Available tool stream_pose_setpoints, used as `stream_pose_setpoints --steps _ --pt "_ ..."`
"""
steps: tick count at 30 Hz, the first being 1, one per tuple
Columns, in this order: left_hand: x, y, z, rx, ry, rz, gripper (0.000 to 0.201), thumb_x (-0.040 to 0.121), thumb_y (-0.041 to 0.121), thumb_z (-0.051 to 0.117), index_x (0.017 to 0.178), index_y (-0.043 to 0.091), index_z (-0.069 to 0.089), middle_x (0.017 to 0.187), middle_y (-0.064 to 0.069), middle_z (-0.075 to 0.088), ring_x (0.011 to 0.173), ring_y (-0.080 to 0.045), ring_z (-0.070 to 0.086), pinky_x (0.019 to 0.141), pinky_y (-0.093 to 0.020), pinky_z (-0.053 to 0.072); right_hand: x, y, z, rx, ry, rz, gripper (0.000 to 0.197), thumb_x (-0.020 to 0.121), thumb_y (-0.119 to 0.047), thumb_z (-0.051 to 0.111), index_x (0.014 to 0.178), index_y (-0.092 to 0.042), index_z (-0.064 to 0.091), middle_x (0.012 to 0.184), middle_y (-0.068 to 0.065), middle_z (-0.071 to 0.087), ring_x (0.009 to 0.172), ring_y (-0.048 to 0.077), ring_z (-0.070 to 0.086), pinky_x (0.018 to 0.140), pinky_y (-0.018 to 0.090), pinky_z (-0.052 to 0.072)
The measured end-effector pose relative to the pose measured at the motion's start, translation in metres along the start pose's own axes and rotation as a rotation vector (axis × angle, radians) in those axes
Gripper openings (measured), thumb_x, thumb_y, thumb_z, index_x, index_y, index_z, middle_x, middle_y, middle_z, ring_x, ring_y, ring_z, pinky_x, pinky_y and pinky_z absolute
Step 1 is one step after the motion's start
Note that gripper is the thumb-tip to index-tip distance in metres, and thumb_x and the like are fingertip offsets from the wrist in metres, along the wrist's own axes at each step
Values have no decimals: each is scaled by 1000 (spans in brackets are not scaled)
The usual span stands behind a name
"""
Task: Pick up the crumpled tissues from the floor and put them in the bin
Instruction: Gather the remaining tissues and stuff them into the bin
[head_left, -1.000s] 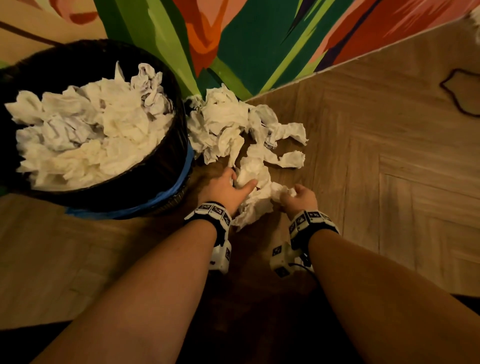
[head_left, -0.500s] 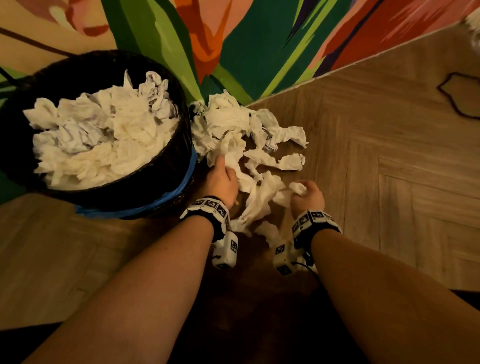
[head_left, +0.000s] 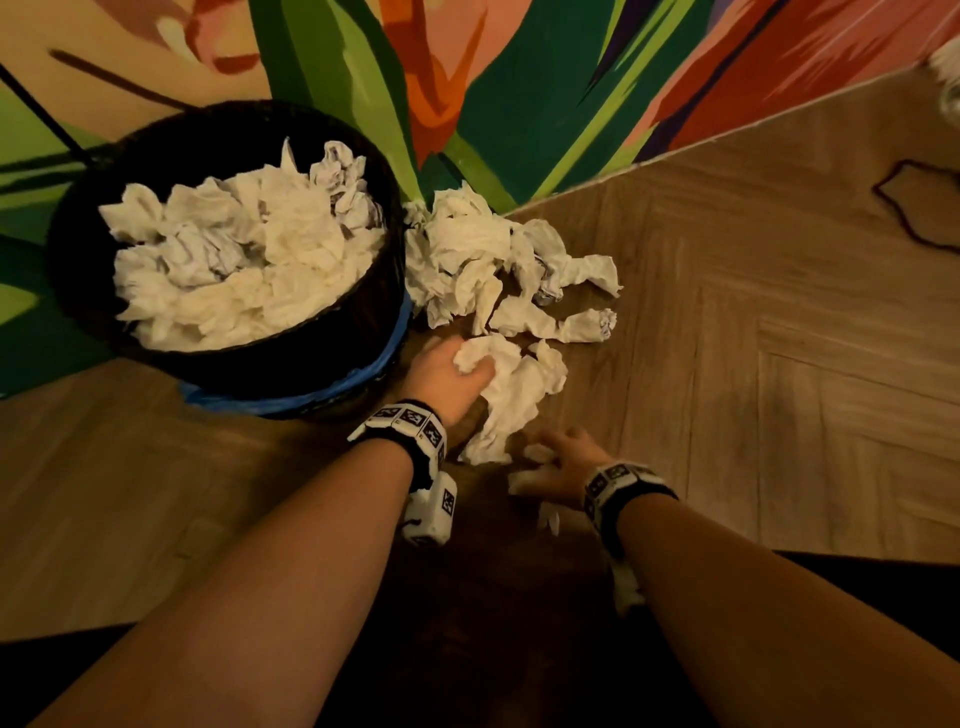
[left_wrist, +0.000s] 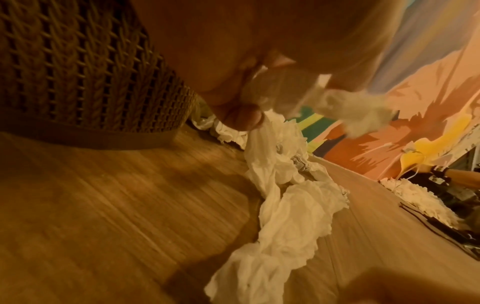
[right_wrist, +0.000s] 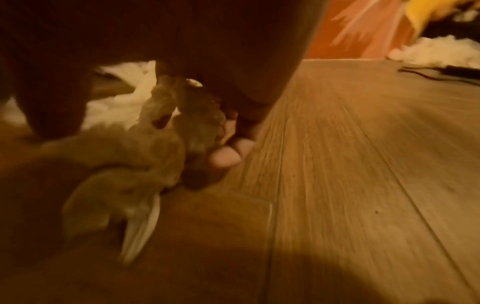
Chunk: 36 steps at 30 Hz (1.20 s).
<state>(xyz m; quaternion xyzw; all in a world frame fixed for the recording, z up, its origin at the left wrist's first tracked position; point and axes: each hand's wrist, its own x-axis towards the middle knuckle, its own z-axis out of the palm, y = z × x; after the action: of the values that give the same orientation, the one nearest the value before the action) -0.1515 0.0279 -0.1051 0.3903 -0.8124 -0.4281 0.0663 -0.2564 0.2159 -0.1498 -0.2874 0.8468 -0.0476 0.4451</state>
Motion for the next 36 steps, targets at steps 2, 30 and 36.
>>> stream_pose_setpoints --steps 2,30,36 --pt "-3 1 -4 50 7 36 20 89 26 60 97 9 57 106 -7 53 97 -25 54 80 -29 42 -5 2 16 -115 -15 7 76 76 -48 76 142 -35 42 148 4 28 131 30 40 100 39 41" --pt "-41 176 -266 400 375 509 30 86 9 50 109 25 61 100 6 58 81 -12 52 61 -17 34 -95 -199 -243 91 773 -552 12 89 -12 65 95 -22 69 86 3 70 44 10 64 36 20 47" --pt "-41 127 -314 329 517 306 21 86 17 49 101 16 64 101 -7 67 94 -26 60 75 -24 43 -107 -253 -198 294 780 -649 56 84 -64 51 78 -11 67 70 5 64 64 19 58 56 32 46"
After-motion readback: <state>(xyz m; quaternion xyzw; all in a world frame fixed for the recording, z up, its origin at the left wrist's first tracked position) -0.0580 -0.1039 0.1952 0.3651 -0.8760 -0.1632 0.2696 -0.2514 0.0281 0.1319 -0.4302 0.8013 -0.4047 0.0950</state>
